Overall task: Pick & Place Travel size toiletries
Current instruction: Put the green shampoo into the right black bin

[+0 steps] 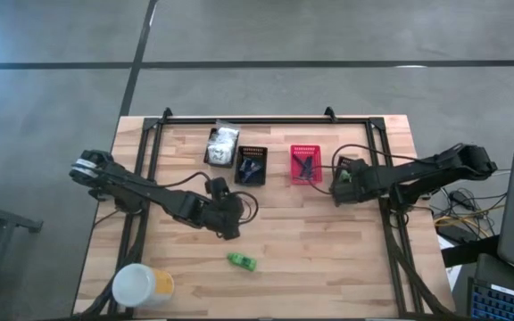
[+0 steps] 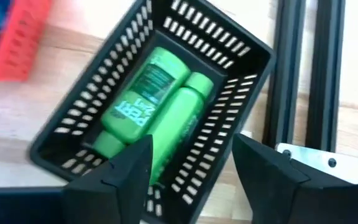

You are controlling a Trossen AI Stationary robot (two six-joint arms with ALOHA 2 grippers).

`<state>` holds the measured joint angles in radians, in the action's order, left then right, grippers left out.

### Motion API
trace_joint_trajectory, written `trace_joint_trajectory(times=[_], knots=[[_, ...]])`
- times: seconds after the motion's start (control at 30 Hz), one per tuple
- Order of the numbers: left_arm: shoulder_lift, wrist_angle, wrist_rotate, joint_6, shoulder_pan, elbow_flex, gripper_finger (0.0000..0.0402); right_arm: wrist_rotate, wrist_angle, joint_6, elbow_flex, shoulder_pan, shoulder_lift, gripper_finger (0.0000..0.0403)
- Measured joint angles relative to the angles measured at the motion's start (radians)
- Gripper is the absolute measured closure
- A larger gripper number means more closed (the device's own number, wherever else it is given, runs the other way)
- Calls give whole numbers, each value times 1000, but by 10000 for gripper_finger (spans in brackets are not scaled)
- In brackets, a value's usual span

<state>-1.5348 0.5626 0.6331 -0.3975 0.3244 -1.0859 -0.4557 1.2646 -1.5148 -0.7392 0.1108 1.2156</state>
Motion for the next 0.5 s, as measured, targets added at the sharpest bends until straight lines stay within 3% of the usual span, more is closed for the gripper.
trace_joint_trajectory(times=[0.2,0.33,0.5], knots=[[1,67,-253,6,6,1,115,8,-33,68,-38,0,0,159],[2,61,-443,128,45,14,123,12,-124,187,-53,0,0,146],[-13,-16,-539,241,114,64,126,22,-241,265,-58,1,0,134]])
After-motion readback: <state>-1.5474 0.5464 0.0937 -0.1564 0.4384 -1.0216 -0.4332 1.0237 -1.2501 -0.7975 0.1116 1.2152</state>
